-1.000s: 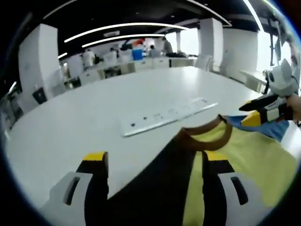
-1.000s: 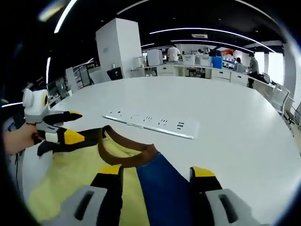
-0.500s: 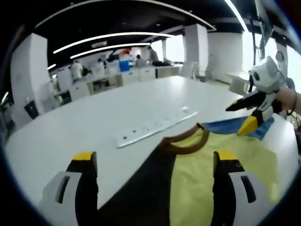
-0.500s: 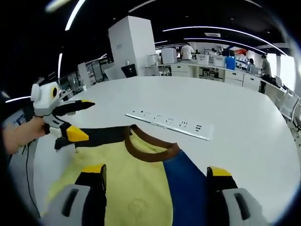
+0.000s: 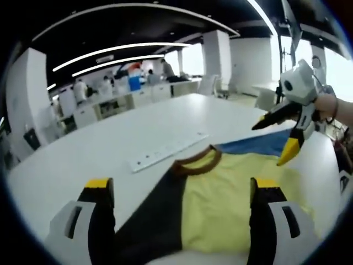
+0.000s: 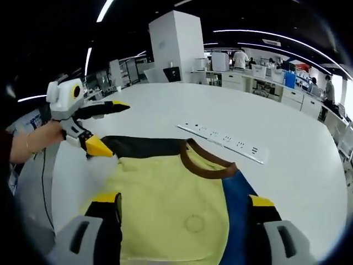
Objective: Fold the garment on the visible template until the final outline fits inside the template.
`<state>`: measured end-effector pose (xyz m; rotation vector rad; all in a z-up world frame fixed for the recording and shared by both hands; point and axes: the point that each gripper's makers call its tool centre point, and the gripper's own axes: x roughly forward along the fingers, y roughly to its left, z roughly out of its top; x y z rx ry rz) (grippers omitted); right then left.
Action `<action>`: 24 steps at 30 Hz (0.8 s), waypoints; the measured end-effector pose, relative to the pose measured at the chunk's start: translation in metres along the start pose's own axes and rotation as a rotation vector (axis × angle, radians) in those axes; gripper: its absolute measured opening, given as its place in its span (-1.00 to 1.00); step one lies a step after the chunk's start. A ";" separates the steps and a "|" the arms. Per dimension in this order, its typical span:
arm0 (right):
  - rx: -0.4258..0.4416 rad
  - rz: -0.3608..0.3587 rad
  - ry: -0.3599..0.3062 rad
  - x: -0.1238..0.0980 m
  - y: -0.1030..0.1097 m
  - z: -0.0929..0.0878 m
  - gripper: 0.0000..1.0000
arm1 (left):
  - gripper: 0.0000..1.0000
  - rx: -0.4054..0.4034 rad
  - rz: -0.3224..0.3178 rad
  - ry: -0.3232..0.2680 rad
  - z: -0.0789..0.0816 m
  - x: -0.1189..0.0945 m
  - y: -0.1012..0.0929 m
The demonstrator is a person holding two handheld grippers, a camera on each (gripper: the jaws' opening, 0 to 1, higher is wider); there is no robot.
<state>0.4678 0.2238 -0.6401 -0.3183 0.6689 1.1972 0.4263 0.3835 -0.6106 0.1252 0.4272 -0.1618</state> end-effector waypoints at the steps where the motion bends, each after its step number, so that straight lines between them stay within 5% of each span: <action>1: -0.010 0.009 0.003 -0.002 0.006 0.000 0.85 | 0.98 0.001 -0.002 0.000 0.000 -0.003 -0.001; 10: -0.067 0.065 0.020 -0.016 0.046 -0.008 0.83 | 0.98 0.000 -0.002 -0.013 -0.002 -0.039 -0.008; 24: -0.144 0.147 0.054 -0.027 0.102 -0.026 0.81 | 0.98 0.003 -0.016 0.016 -0.024 -0.087 -0.028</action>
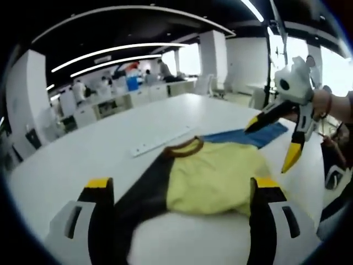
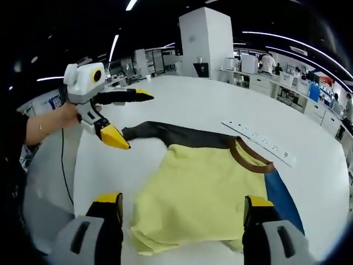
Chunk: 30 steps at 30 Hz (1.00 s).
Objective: Fold the garment on the visible template until the final outline fits inside the template.
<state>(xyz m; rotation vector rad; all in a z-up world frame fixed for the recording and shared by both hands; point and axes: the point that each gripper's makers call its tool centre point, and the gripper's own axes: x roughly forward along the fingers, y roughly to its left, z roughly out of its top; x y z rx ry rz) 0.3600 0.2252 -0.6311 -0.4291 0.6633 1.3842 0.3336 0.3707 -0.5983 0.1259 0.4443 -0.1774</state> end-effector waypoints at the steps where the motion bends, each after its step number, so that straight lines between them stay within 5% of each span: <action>1: -0.004 0.004 0.001 0.000 0.004 -0.001 0.81 | 0.98 -0.001 -0.002 0.002 -0.002 -0.002 -0.001; 12: -0.070 0.092 0.034 0.008 0.054 -0.011 0.75 | 0.98 -0.033 -0.011 0.013 -0.022 -0.031 -0.015; 19: -0.120 0.115 0.058 0.017 0.073 -0.021 0.48 | 0.98 -0.049 -0.011 0.028 -0.034 -0.045 -0.023; 30: -0.108 0.099 0.103 0.040 0.076 -0.047 0.01 | 0.98 -0.101 0.006 0.031 -0.049 -0.060 -0.027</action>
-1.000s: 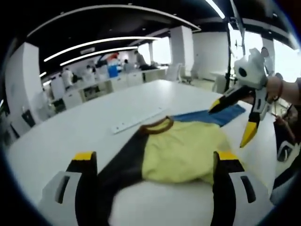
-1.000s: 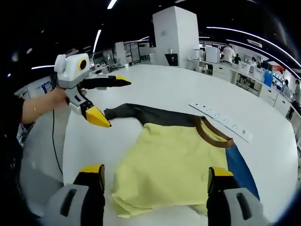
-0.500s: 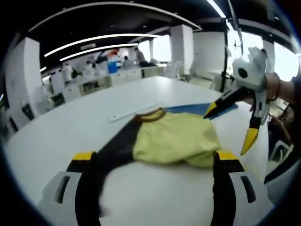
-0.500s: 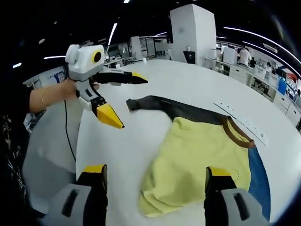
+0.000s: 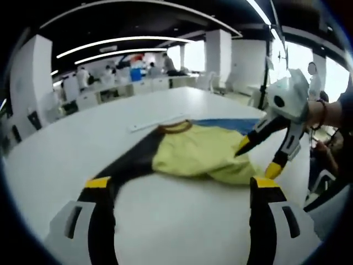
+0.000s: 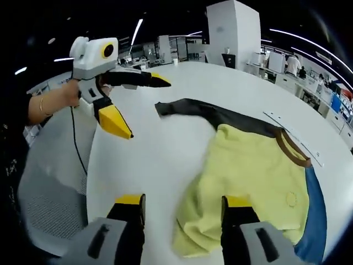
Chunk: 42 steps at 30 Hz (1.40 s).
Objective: Fold the garment on the visible template until the final outline fits inside the template.
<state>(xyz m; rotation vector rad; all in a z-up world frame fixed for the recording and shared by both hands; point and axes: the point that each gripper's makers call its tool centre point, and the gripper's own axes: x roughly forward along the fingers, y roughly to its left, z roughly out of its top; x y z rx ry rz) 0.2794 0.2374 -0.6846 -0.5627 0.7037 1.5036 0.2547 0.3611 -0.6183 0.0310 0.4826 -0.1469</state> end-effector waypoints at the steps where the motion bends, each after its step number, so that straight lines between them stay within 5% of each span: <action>1: -0.002 -0.008 0.006 0.002 -0.001 -0.002 -0.01 | 0.98 -0.002 0.001 0.002 -0.001 -0.001 0.001; 14: -0.094 -0.090 0.120 0.024 -0.009 -0.040 -0.40 | 0.97 -0.015 0.027 0.021 -0.008 -0.010 0.008; 24: -0.105 -0.094 0.118 0.020 -0.019 -0.039 -0.71 | 0.93 -0.017 0.025 0.037 -0.014 -0.009 0.007; 27: -0.073 -0.074 0.105 0.016 -0.022 -0.035 -0.91 | 0.93 -0.013 0.021 0.037 -0.015 -0.009 0.006; 32: 0.002 -0.063 0.036 -0.003 -0.028 -0.012 -0.96 | 0.88 -0.016 0.019 0.041 -0.017 -0.007 0.007; 42: 0.039 -0.155 -0.108 -0.036 -0.066 0.034 -0.97 | 0.81 -0.025 0.005 0.064 -0.024 0.003 0.002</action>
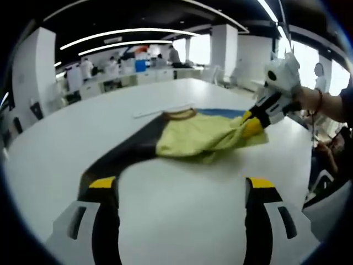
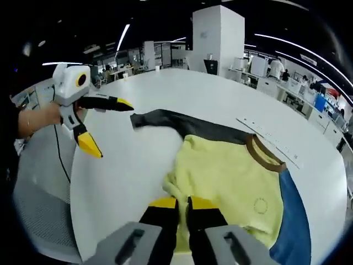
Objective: Fold the garment on the visible template until the final outline fits inside the template.
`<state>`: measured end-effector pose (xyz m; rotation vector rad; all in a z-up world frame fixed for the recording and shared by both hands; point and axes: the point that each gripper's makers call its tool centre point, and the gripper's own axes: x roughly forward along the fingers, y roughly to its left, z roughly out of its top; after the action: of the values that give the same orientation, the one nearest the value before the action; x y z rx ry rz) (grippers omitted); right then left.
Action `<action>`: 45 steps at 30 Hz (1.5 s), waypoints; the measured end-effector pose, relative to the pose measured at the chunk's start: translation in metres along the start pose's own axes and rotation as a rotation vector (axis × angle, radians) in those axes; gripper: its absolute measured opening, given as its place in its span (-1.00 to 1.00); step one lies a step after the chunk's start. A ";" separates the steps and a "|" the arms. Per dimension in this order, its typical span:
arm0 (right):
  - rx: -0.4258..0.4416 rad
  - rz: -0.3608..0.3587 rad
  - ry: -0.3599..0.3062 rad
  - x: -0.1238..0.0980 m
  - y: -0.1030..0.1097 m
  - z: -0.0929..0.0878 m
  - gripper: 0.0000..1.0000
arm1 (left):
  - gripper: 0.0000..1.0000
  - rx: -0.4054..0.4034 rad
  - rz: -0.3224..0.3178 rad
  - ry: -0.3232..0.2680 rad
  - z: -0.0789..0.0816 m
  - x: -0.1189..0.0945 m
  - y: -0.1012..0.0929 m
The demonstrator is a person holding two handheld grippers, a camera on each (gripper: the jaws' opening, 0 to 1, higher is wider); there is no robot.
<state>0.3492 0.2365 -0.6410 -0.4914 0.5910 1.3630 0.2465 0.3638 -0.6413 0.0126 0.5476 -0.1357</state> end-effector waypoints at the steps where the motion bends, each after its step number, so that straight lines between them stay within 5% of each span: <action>1: 0.008 -0.011 -0.011 -0.001 -0.006 0.004 -0.97 | 0.80 0.003 0.000 0.001 0.000 0.001 0.000; 10: 0.088 -0.061 -0.084 0.003 -0.046 0.027 -0.98 | 0.68 -0.006 -0.006 -0.013 0.008 0.011 0.002; 18: 0.154 -0.109 -0.091 0.020 -0.085 0.025 -0.98 | 0.61 0.006 -0.037 -0.001 0.009 0.028 -0.004; 31: 0.210 -0.160 -0.035 0.053 -0.121 0.001 -0.98 | 0.38 -0.070 -0.113 0.025 0.009 0.074 -0.028; 45: 0.310 -0.196 0.025 0.067 -0.134 -0.024 -0.96 | 0.24 -0.057 -0.154 0.015 0.014 0.084 -0.040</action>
<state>0.4866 0.2516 -0.7041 -0.3060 0.7406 1.0574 0.3200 0.3132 -0.6721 -0.0846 0.5672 -0.2701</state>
